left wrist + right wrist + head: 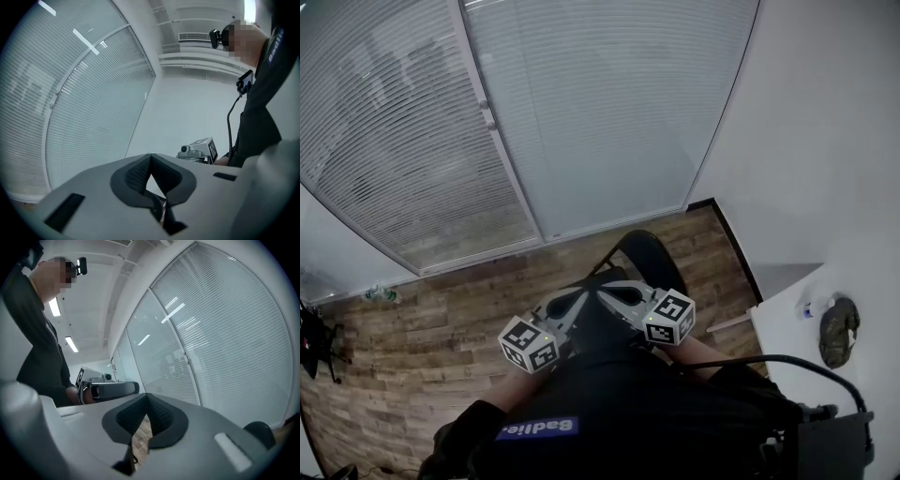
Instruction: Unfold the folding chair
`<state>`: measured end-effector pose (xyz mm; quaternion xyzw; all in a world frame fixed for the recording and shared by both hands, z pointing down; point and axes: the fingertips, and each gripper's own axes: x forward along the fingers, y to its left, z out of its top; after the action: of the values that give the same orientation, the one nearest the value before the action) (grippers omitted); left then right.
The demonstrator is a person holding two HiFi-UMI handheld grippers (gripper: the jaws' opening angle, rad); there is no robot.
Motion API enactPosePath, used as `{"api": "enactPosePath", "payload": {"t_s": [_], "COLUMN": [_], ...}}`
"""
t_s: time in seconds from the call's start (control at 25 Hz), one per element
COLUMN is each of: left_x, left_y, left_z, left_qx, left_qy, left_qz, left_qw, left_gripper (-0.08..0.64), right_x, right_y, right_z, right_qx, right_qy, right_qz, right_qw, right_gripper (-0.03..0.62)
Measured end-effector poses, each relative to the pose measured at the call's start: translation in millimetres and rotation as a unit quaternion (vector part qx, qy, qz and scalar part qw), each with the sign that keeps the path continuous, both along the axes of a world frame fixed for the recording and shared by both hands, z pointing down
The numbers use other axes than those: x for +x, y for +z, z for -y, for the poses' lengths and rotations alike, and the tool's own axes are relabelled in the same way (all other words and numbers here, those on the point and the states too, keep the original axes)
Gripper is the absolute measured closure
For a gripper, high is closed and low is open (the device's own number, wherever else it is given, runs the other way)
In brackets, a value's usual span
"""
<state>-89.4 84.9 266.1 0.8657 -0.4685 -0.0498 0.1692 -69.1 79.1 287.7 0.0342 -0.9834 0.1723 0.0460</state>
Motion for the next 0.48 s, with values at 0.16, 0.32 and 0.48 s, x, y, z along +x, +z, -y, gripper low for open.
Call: {"api": "enactPosePath", "payload": {"t_s": [0.16,0.32,0.48], "left_x": [-3.1,-8.0,-6.4], "left_y": [3.0,3.5,6.1], "left_z": [-4.7,-9.1,-10.7], "left_qx": [0.006,0.01,0.008], "left_qy": [-0.009,-0.02,-0.021], "left_qz": [0.009,0.016,0.028], "left_qw": [0.9999,0.9996,0.9994], "left_gripper": [0.555,0.555,0.555], "right_x": [-5.6,-7.6,-9.2], "right_y": [-6.7,-5.4,-8.7], "right_z": [-3.7,-8.4,-7.3], "right_qx": [0.011,0.021,0.03], "right_qy": [-0.002,-0.012,-0.009], "right_qz": [0.013,0.004,0.003], "right_qw": [1.0,1.0,1.0], "right_gripper": [0.591,0.591,0.591]}}
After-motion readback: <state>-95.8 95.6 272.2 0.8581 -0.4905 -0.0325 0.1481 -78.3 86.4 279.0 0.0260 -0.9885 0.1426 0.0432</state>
